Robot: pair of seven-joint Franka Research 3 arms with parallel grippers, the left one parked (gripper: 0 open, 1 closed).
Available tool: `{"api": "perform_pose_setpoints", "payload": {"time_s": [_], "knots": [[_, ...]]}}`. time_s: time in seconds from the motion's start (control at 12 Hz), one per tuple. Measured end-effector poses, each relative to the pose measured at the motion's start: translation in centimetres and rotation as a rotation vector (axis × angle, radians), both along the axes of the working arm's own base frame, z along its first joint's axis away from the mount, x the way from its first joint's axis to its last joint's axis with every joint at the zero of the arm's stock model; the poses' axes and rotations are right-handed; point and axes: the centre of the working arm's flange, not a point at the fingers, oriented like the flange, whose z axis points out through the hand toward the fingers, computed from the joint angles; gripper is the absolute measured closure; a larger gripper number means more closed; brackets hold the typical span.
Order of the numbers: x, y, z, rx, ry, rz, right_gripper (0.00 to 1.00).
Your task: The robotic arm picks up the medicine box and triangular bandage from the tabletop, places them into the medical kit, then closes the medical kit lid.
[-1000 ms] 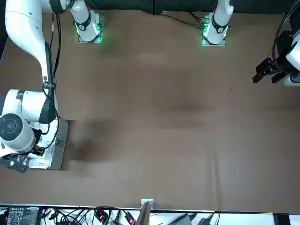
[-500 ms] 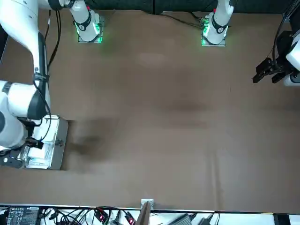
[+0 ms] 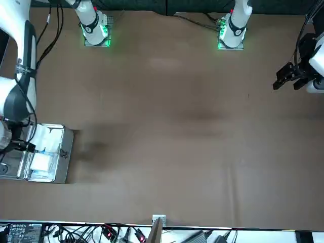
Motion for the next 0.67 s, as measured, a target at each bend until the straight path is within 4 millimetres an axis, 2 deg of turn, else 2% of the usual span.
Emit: {"api": "perform_pose_setpoints", "payload": {"time_s": [0.25,0.5,0.67], "knots": [[-0.7,-3.2,1.4,0.01,0.01,0.035,0.52],[-1.9,-8.0,2.6,0.016,0.026,0.075,0.89],[-2.8,-11.3,3.3,0.021,0.035,0.09,0.92]]}}
